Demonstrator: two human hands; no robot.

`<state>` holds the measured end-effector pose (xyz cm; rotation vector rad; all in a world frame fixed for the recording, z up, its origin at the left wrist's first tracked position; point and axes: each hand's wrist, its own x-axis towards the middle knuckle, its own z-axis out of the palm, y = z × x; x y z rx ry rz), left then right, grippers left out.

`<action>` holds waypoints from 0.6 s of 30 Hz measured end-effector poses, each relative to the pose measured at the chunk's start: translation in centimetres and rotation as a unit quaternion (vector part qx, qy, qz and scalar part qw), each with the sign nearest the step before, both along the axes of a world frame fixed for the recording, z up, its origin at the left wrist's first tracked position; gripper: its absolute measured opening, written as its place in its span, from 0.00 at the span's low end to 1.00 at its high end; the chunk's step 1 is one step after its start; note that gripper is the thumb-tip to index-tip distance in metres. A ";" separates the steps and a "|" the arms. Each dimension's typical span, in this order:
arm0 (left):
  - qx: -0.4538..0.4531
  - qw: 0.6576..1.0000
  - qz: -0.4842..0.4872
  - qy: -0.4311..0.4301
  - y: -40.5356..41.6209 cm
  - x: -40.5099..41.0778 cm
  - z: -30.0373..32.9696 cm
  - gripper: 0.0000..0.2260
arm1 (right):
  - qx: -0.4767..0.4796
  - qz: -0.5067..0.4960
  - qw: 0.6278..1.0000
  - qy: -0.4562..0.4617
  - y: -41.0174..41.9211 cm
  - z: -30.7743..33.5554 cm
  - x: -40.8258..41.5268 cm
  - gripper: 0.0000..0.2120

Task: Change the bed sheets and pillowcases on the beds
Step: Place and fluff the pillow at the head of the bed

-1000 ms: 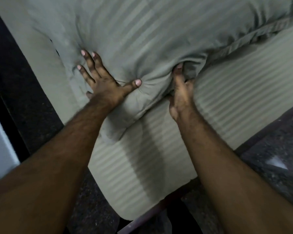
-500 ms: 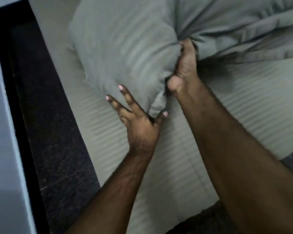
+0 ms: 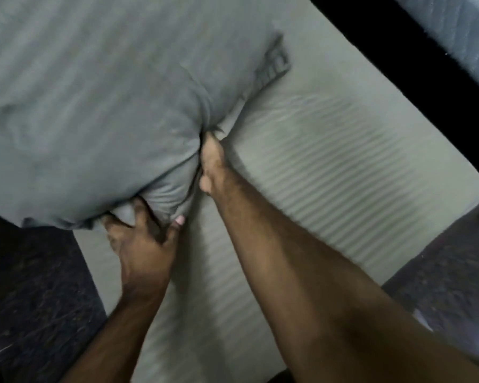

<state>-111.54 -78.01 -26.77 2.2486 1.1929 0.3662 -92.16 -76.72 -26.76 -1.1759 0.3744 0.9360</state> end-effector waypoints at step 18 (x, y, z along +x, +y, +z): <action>0.119 0.968 -0.084 0.203 -12.1 6.9 -4.9 0.40 | -0.394 0.373 0.498 -0.677 -20.4 -9.3 1.1 0.28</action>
